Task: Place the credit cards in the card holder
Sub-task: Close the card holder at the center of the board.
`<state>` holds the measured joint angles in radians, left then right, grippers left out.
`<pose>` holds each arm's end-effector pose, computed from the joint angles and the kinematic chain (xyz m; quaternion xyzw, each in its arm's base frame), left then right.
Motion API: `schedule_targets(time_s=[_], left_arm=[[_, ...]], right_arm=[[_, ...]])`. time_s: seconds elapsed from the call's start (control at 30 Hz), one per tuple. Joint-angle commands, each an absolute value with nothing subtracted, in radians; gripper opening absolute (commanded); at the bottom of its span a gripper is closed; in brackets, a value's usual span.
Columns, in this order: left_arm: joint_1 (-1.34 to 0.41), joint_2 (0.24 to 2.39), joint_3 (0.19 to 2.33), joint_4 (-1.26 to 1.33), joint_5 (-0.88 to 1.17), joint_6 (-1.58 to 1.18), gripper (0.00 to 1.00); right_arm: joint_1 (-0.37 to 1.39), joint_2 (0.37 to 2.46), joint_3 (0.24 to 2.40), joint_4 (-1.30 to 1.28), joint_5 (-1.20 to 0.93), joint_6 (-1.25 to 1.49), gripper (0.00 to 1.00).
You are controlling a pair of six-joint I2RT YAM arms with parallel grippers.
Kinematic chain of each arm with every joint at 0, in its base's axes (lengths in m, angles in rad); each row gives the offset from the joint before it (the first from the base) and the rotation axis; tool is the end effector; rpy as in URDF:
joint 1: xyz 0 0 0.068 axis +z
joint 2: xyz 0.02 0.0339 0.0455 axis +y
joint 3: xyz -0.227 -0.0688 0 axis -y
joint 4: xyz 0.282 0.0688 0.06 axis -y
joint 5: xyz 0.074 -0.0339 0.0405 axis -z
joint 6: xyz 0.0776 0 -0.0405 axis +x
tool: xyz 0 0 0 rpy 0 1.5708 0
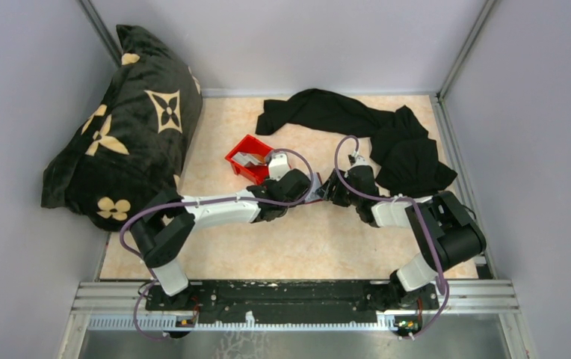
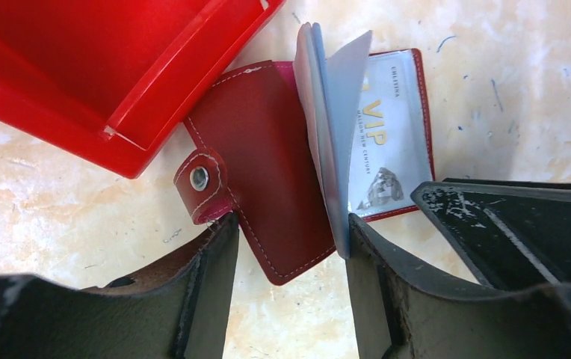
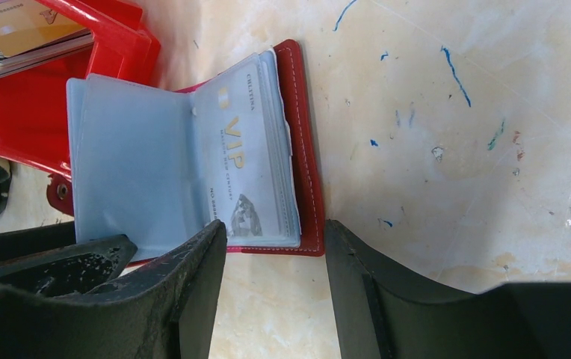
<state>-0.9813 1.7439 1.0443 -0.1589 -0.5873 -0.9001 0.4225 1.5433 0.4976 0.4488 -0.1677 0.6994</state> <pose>0.2604 -0.3120 0.0965 -0.0644 0.9005 -0.1098 0.4158 0.2971 0.1478 0.0419 0.0827 0.8776 0.3107 0.3555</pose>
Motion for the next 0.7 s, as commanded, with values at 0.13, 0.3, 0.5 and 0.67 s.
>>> schedule_targets(time_s=[0.13,0.3,0.5,0.67], left_arm=[[-1.006,1.714,1.078,-0.153,-0.611,-0.904,0.59],[-1.014,1.708,1.083,-0.147,-0.625,-0.906,0.59],[-1.016,1.729,1.103,-0.146,-0.634,-0.902,0.6],[-1.024,1.737,1.103,-0.164,-0.646,-0.928,0.6]], right_arm=[[0.432,1.599,0.448,0.297,-0.19,0.685,0.52],[0.433,1.6,0.442,0.299,-0.189,0.685,0.52],[0.432,1.595,0.44,0.298,-0.188,0.687,0.52],[0.433,1.592,0.438,0.298,-0.186,0.685,0.52]])
